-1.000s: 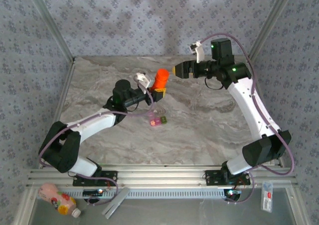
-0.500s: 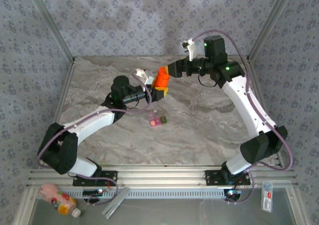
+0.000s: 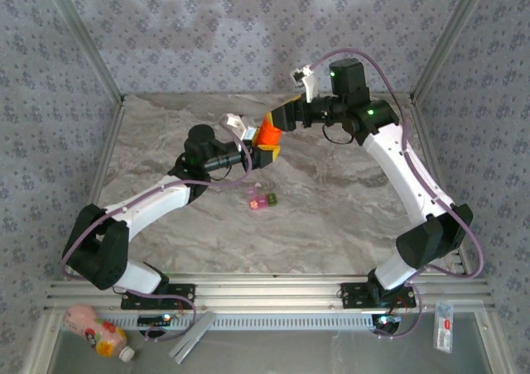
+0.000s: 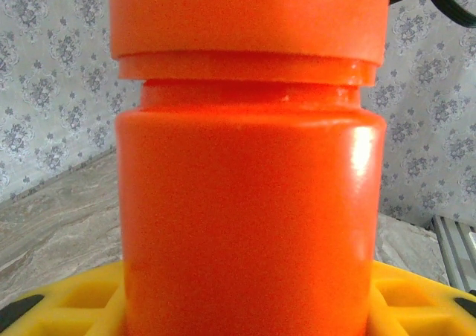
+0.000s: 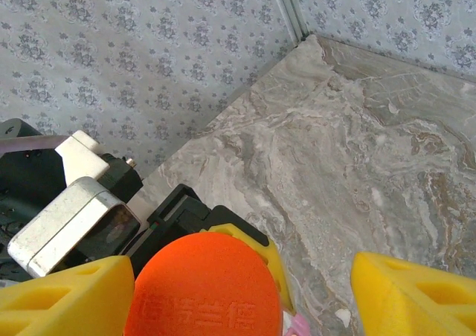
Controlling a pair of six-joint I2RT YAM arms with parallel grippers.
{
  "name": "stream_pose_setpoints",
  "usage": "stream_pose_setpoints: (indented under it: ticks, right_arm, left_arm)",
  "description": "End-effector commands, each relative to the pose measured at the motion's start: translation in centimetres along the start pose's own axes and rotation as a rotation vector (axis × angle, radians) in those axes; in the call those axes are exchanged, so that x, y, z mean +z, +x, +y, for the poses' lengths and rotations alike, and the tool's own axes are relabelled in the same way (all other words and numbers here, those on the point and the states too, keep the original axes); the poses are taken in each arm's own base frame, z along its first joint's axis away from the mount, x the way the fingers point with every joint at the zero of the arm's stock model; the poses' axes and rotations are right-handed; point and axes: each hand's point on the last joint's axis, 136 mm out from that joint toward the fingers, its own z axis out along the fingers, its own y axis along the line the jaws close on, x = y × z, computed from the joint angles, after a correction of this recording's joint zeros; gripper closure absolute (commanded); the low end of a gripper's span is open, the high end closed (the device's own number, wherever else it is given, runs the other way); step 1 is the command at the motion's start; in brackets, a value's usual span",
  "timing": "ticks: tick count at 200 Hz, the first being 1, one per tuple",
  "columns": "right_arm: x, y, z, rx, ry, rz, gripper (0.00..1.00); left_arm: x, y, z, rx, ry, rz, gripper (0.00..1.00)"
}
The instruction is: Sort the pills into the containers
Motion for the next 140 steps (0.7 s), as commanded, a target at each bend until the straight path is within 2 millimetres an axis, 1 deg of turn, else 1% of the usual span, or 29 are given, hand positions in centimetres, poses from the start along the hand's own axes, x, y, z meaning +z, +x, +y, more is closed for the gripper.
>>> stream_pose_setpoints:
  ticks: [1, 42, 77, 107, 129, 140]
  right_arm:
    - [-0.12, -0.03, 0.92, -0.022, -0.025, 0.018, 0.22]
    - [0.18, 0.7, 0.98, -0.017, -0.029, 0.044, 0.23]
    - [0.1, 0.75, 1.12, -0.018, -0.028, 0.047, 0.27]
    - [0.04, 0.73, 1.23, -0.016, -0.032, 0.047, 0.26]
    - [-0.04, 0.71, 1.23, -0.014, -0.029, 0.047, 0.3]
    - [0.01, 0.78, 1.25, -0.012, -0.029, 0.049, 0.34]
  left_arm:
    - [0.07, -2.37, -0.39, 0.022, 0.025, -0.044, 1.0]
    - [0.1, -2.54, -0.34, 0.024, 0.022, -0.047, 1.0]
    - [0.12, -2.49, -0.36, 0.023, 0.022, -0.045, 1.0]
    - [0.1, -2.49, -0.23, 0.022, 0.016, -0.046, 1.0]
    - [0.06, -2.61, -0.22, 0.025, 0.013, -0.049, 1.0]
    - [0.08, -2.54, -0.25, 0.025, 0.014, -0.047, 1.0]
